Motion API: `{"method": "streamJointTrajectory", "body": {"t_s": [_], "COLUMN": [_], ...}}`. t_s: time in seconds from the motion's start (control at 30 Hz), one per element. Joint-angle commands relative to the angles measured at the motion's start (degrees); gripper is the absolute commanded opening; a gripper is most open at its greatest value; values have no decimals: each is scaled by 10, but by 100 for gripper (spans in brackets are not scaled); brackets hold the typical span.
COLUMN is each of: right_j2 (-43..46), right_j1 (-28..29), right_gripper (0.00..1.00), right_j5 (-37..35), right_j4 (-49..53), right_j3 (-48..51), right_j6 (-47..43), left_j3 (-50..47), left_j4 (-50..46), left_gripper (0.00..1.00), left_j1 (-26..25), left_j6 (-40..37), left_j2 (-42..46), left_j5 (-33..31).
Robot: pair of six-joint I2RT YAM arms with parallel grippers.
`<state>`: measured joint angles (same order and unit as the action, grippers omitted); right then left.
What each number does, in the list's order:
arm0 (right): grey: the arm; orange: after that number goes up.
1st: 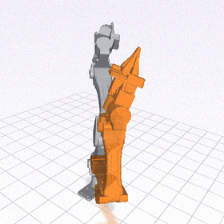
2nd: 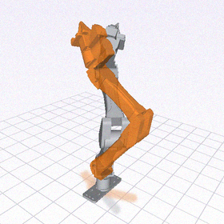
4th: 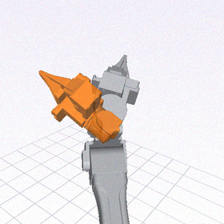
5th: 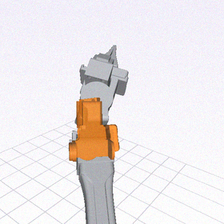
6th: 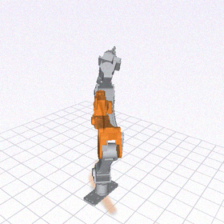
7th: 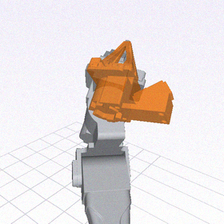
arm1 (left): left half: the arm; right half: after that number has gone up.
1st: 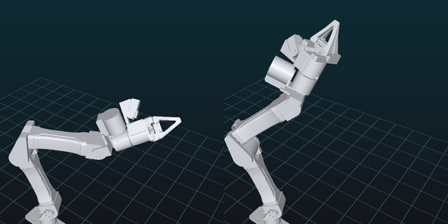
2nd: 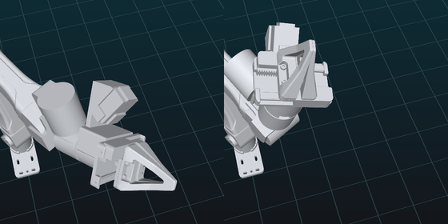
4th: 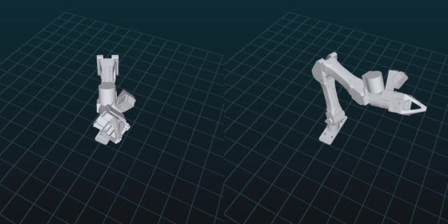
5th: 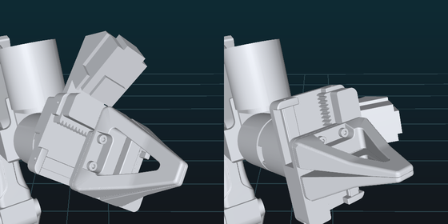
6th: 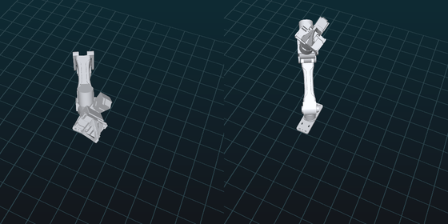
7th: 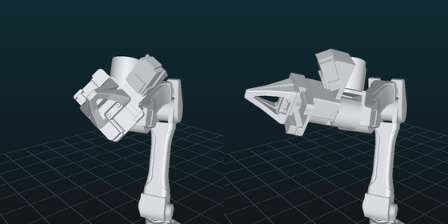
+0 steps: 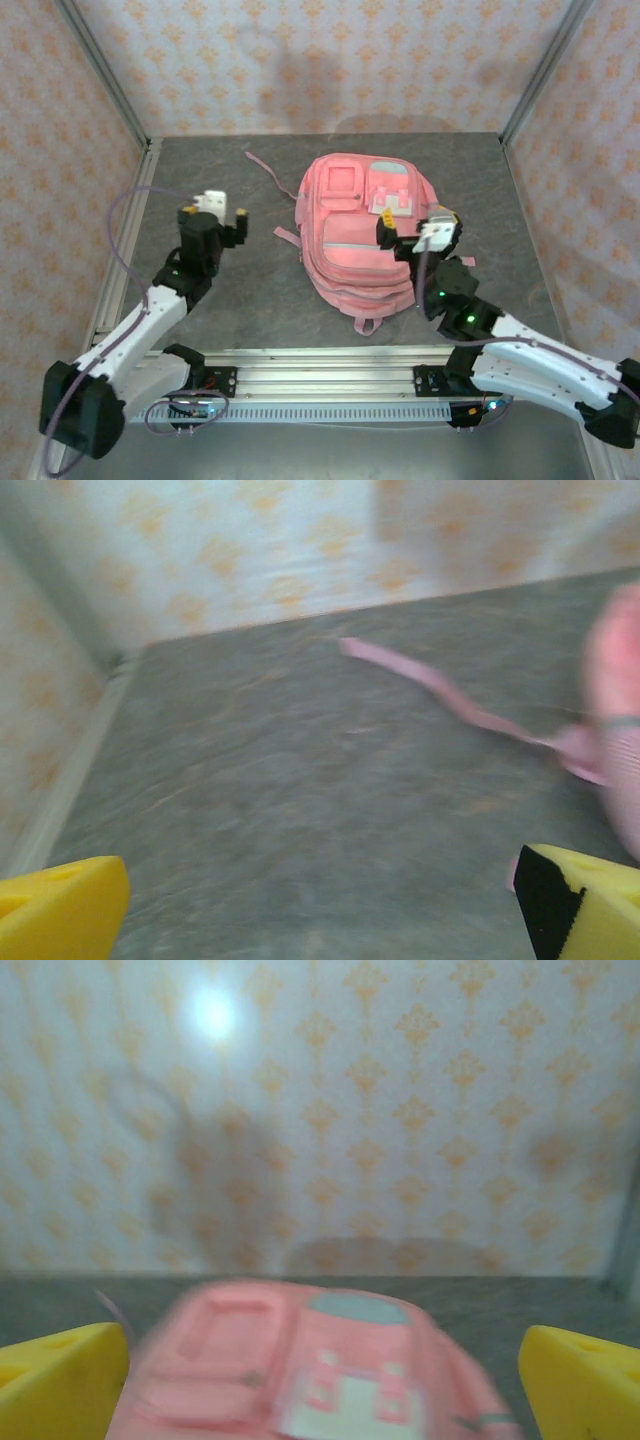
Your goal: Pack books, pencil case, and school supplies into a backpack
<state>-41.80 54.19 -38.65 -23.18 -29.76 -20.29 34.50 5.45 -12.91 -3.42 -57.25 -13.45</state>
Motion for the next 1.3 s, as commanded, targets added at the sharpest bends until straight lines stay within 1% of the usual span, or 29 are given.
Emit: {"method": "streamJointTrajectory", "body": {"t_s": [0.0, 0.03, 0.07, 0.1, 0.17, 0.23, 0.3, 0.37, 0.4, 0.43, 0.47, 0.5, 0.53, 0.57, 0.6, 0.67, 0.7, 0.73, 0.77, 0.8, 0.87, 0.9, 0.93, 1.0, 1.03, 1.07, 1.13, 1.2, 1.27], "right_j2": [-12, -18, -26, -37, -70, -99, -113, -139, -154, -173, -188, -206, -224, -234, -243, -283, -308, -319, -329, -358, -430, -479, -488, -444, -472, -478, -462, -471, -467], "right_j1": [-55, -84, -112, -135, -193, -241, -276, -320, -341, -367, -385, -403, -417, -420, -429, -463, -478, -486, -500, -510, -511, -511, -510, -511, -510, -510, -511, -510, -509], "right_gripper": [99, 99, 99, 99, 99, 100, 100, 100, 100, 100, 100, 100, 100, 100, 100, 100, 100, 100, 100, 100, 100, 100, 100, 99, 99, 99, 99, 99, 99], "right_j5": [68, 69, 75, 81, 82, 53, 70, 95, 97, 98, 103, 114, 119, 121, 153, 235, 258, 265, 304, 360, 378, 371, 347, 300, 274, 272, 255, 257, 260], "right_j4": [-146, -137, -137, -144, -163, -175, -180, -186, -187, -194, -199, -208, -237, -247, -250, -305, -328, -285, -267, -277, -332, -407, -407, -261, -282, -313, -253, -291, -279], "right_j3": [71, 83, 98, 112, 137, 145, 155, 165, 168, 174, 182, 191, 198, 197, 192, 193, 187, 160, 142, 134, 129, 131, 127, 91, 74, 84, 71, 80, 79], "right_j6": [-196, -166, -145, -132, -86, -26, -2, 26, 46, 80, 101, 113, 113, 103, 98, 106, 116, 155, 172, 162, 154, 153, 160, 186, 187, 184, 199, 194, 192], "left_j3": [-23, -35, -45, -54, -86, -115, -127, -97, -97, -96, -106, -125, -146, -152, -135, -120, -103, -104, -97, -100, -100, -98, -100, -99, -98, -98, -98, -98, -98], "left_j4": [82, 102, 115, 122, 177, 239, 300, 283, 311, 317, 339, 384, 450, 478, 418, 415, 369, 382, 364, 375, 372, 366, 371, 369, 368, 368, 368, 368, 367], "left_gripper": [100, 100, 100, 100, 100, 100, 100, 100, 100, 100, 100, 100, 100, 100, 100, 100, 100, 100, 100, 100, 100, 100, 100, 100, 100, 100, 100, 100, 100], "left_j1": [95, 114, 121, 121, 124, 126, 127, 129, 128, 123, 111, 94, 83, 80, 78, 84, 92, 99, 102, 103, 103, 103, 104, 105, 106, 106, 107, 107, 107], "left_j6": [74, 76, 49, 30, 52, 79, 61, 45, 40, 19, 7, -3, -7, -9, -11, -2, 11, 19, 22, 22, 22, 23, 23, 24, 24, 24, 24, 24, 24], "left_j2": [-38, -50, -60, -72, -102, -133, -165, -194, -214, -227, -238, -257, -283, -289, -273, -287, -283, -288, -285, -288, -288, -285, -287, -287, -287, -287, -287, -287, -287], "left_j5": [45, 57, 69, 65, 26, -1, 20, 93, 124, 161, 157, 128, 98, 87, 95, 85, 84, 87, 88, 91, 91, 91, 92, 95, 96, 97, 98, 98, 98]}}
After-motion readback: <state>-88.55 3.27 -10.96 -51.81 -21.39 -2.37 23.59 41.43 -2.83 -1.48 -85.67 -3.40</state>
